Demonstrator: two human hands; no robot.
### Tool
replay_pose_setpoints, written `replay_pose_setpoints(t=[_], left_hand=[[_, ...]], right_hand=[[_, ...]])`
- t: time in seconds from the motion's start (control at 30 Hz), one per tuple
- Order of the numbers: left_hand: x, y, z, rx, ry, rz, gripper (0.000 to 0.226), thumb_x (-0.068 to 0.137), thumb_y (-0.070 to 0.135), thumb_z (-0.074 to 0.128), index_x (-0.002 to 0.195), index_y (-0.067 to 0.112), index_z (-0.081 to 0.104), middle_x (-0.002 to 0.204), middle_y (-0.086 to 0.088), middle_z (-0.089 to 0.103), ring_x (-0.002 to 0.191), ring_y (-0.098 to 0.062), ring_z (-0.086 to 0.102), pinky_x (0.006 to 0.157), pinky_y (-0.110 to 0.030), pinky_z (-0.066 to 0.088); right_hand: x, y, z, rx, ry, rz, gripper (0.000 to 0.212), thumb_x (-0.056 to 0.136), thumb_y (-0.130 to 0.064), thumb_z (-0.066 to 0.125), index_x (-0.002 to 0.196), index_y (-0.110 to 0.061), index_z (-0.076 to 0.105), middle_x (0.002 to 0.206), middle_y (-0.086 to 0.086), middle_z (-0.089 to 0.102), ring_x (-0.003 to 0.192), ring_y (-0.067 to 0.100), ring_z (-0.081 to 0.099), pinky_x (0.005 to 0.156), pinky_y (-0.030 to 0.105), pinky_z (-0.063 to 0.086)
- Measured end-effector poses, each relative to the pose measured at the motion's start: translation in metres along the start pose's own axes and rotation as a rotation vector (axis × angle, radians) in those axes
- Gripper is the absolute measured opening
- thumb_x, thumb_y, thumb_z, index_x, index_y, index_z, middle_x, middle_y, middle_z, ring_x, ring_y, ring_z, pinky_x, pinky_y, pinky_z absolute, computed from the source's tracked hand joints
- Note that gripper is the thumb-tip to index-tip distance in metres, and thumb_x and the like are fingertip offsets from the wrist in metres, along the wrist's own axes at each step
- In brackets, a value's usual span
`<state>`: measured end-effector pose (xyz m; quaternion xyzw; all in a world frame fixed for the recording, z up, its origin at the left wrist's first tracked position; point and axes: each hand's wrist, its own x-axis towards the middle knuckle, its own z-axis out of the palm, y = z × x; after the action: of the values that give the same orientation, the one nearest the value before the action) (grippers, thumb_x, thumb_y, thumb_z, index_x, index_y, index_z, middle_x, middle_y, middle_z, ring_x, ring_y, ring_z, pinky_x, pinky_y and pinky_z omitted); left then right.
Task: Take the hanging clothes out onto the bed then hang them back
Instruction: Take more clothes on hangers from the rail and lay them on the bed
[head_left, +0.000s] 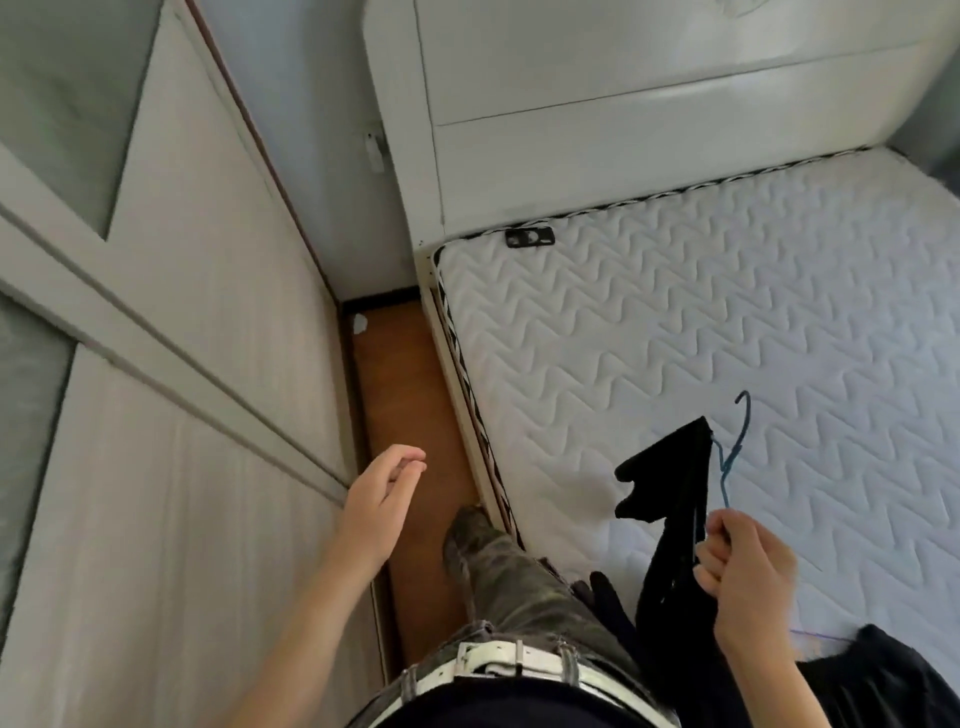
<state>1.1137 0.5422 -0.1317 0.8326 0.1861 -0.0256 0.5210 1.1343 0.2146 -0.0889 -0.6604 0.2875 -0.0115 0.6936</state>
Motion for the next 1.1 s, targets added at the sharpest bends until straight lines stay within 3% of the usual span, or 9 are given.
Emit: replay_pose_setpoints(t=[0.3, 0.37, 0.43, 0.53, 0.67, 0.8, 0.87, 1.1], left_hand=[[0.17, 0.023, -0.033, 0.066, -0.123, -0.101, 0.025, 0.099, 0.02, 0.048, 0.089, 0.038, 0.063, 0.098, 0.005, 0.069, 0.1, -0.013, 0.063, 0.089, -0.03, 0.047], [0.212, 0.036, -0.039, 0.085, -0.16, -0.078, 0.015, 0.097, 0.028, 0.049, 0.094, 0.033, 0.063, 0.098, 0.006, 0.069, 0.101, -0.013, 0.063, 0.09, -0.033, 0.048], [0.256, 0.052, -0.038, 0.11, -0.203, -0.027, 0.019, 0.09, 0.038, 0.046, 0.096, 0.033, 0.063, 0.097, 0.007, 0.069, 0.098, -0.01, 0.063, 0.089, -0.034, 0.05], [0.322, 0.078, -0.021, 0.14, -0.3, 0.049, 0.018, 0.093, 0.034, 0.046, 0.097, 0.032, 0.063, 0.098, 0.008, 0.069, 0.097, -0.009, 0.063, 0.088, -0.031, 0.05], [0.408, 0.113, 0.016, 0.182, -0.527, 0.138, 0.016, 0.094, 0.032, 0.049, 0.099, 0.033, 0.063, 0.102, 0.007, 0.069, 0.101, -0.008, 0.063, 0.091, -0.031, 0.05], [0.493, 0.154, 0.061, 0.264, -0.801, 0.257, 0.028, 0.079, 0.053, 0.046, 0.096, 0.037, 0.062, 0.101, 0.005, 0.069, 0.1, -0.012, 0.064, 0.094, -0.038, 0.051], [0.527, 0.177, 0.083, 0.324, -0.943, 0.356, 0.026, 0.08, 0.05, 0.044, 0.095, 0.038, 0.061, 0.1, 0.006, 0.069, 0.098, -0.012, 0.064, 0.09, -0.038, 0.052], [0.566, 0.224, 0.152, 0.375, -1.304, 0.569, 0.025, 0.078, 0.046, 0.045, 0.092, 0.034, 0.063, 0.093, 0.004, 0.071, 0.091, -0.016, 0.067, 0.083, -0.039, 0.053]], right_hand=[[0.129, -0.054, 0.1, 0.15, 0.176, 0.0, 0.022, 0.091, -0.002, 0.043, 0.069, -0.004, 0.047, 0.045, -0.006, 0.029, 0.038, 0.008, 0.022, 0.037, 0.018, 0.017], [0.149, -0.065, 0.114, 0.156, 0.232, 0.003, 0.025, 0.091, -0.003, 0.043, 0.066, -0.005, 0.046, 0.045, -0.007, 0.029, 0.038, 0.008, 0.023, 0.037, 0.017, 0.017], [0.164, -0.072, 0.125, 0.158, 0.284, 0.005, 0.024, 0.09, -0.004, 0.044, 0.066, -0.006, 0.046, 0.045, -0.007, 0.03, 0.039, 0.008, 0.023, 0.038, 0.017, 0.017], [0.183, -0.075, 0.139, 0.173, 0.367, -0.006, 0.027, 0.091, -0.007, 0.044, 0.065, -0.007, 0.045, 0.046, -0.007, 0.03, 0.039, 0.008, 0.023, 0.038, 0.019, 0.017], [0.197, -0.071, 0.158, 0.234, 0.539, 0.029, 0.026, 0.092, -0.007, 0.044, 0.066, -0.006, 0.046, 0.047, -0.005, 0.029, 0.04, 0.009, 0.023, 0.039, 0.021, 0.017], [0.196, -0.067, 0.189, 0.327, 0.772, 0.023, 0.025, 0.093, -0.005, 0.044, 0.069, -0.003, 0.049, 0.046, -0.004, 0.029, 0.039, 0.01, 0.021, 0.04, 0.021, 0.015], [0.19, -0.07, 0.209, 0.358, 0.911, 0.02, 0.027, 0.095, -0.005, 0.043, 0.069, -0.003, 0.049, 0.047, -0.004, 0.03, 0.04, 0.01, 0.022, 0.04, 0.02, 0.016], [0.135, -0.083, 0.278, 0.519, 1.399, -0.016, 0.024, 0.093, -0.004, 0.042, 0.07, -0.005, 0.047, 0.049, -0.002, 0.026, 0.041, 0.011, 0.019, 0.042, 0.025, 0.013]])
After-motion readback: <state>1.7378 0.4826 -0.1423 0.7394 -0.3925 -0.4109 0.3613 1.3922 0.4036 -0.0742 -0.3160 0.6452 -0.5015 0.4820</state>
